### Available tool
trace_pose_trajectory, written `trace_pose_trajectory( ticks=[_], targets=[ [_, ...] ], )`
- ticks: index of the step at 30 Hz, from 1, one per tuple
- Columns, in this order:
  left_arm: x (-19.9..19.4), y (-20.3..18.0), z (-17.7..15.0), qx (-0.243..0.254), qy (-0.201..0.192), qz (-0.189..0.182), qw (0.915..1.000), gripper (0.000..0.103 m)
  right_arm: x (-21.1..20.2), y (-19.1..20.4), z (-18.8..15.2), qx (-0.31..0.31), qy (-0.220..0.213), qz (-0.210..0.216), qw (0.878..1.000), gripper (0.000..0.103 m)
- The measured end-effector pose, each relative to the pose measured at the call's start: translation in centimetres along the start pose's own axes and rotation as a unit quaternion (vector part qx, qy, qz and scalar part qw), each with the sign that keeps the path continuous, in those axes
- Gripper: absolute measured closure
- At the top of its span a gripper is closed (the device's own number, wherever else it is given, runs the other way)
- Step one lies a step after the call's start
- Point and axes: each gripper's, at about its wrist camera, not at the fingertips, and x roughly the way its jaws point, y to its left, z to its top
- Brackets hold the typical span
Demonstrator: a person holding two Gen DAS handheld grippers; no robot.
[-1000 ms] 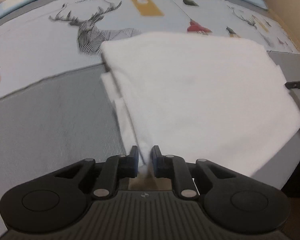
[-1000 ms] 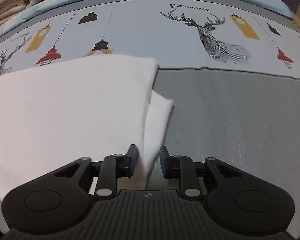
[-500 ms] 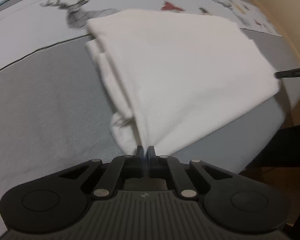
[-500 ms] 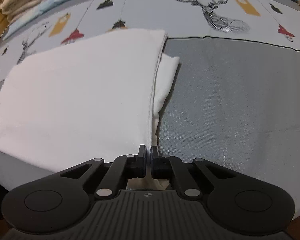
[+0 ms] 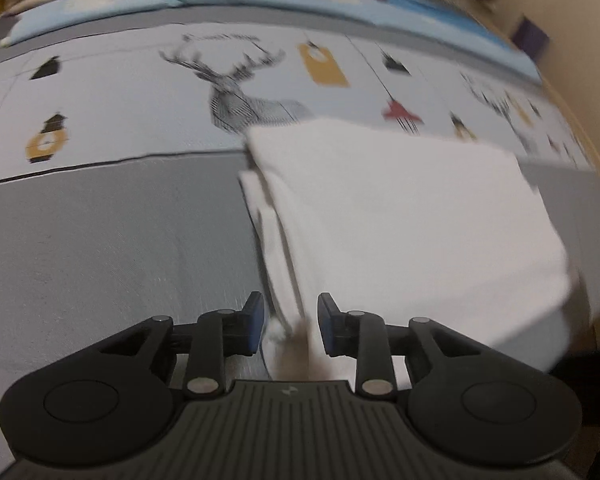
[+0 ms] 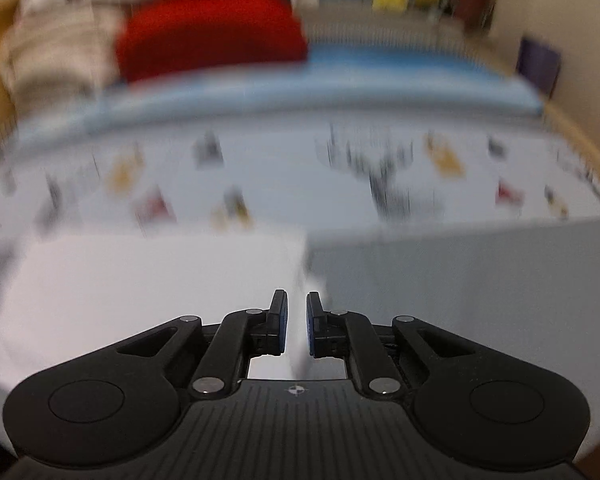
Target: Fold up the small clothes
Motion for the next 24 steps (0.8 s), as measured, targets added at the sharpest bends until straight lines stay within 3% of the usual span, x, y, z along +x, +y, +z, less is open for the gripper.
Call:
trace_pose_trajectory(
  ticks=[3,5,8,13,21,24],
  targets=[
    [0.0,0.7,0.8,-0.038,-0.013,-0.01,0.9991,0.06,-2.2,1.0,0.5,0.006,-0.066,0.01,0.998,0.077],
    [0.6,0.7,1.2,-0.052,-0.013,-0.02,0.9983,0.052,-2.0,1.2,-0.2,0.017,-0.08,0.007,0.997,0.077],
    [2.8,0.6,1.8,-0.069,-0.003,-0.032,0.9971,0.043,0.1,1.0,-1.0,0.047,-0.033,-0.016,0.998,0.077],
    [6.2,1.7,2.3,-0.088,0.023,-0.038,0.9951,0.034,1.1,1.9,-0.9,0.058,-0.034,-0.025,0.997,0.077],
    [9.4,4.3,2.6,-0.158,0.056,-0.087,0.982,0.035,1.6,2.1,-1.4,0.047,-0.012,-0.041,0.998,0.077],
    [9.9,4.4,2.8,-0.17,0.06,-0.114,0.977,0.048,1.4,1.7,-1.5,0.049,-0.013,-0.04,0.998,0.077]
  ],
)
